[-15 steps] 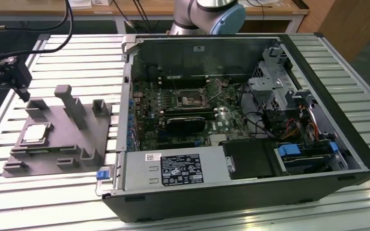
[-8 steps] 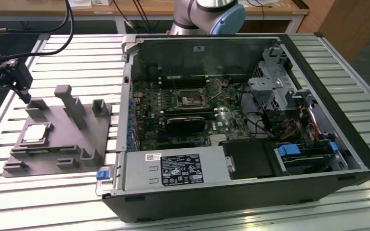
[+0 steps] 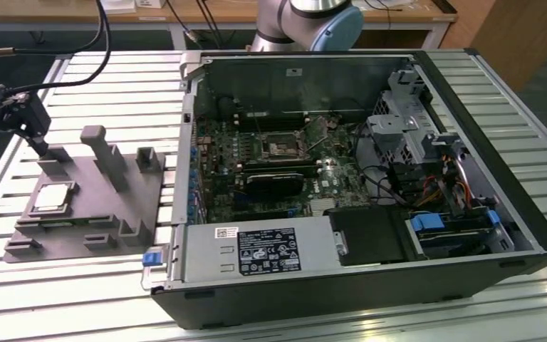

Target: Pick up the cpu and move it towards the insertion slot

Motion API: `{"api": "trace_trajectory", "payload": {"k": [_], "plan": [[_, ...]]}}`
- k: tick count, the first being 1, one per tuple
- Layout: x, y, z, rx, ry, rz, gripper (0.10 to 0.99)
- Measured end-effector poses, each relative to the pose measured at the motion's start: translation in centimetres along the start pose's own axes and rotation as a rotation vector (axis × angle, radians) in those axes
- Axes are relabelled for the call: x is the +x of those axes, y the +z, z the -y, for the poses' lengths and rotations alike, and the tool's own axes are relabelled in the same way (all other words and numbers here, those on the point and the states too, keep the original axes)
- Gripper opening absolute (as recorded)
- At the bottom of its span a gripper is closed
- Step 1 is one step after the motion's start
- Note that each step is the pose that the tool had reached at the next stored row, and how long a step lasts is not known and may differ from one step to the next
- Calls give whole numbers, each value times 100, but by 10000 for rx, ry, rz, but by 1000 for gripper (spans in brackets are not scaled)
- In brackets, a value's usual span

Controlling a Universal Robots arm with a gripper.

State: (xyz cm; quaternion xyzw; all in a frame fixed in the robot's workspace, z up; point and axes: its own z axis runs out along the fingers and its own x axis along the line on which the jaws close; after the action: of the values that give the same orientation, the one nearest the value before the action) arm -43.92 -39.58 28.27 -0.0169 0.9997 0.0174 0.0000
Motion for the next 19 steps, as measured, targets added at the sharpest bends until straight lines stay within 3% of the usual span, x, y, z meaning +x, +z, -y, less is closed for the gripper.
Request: {"api": "trace_trajectory", "payload": {"k": [19], "plan": [[0,84,3,0,0,0,765]]}}
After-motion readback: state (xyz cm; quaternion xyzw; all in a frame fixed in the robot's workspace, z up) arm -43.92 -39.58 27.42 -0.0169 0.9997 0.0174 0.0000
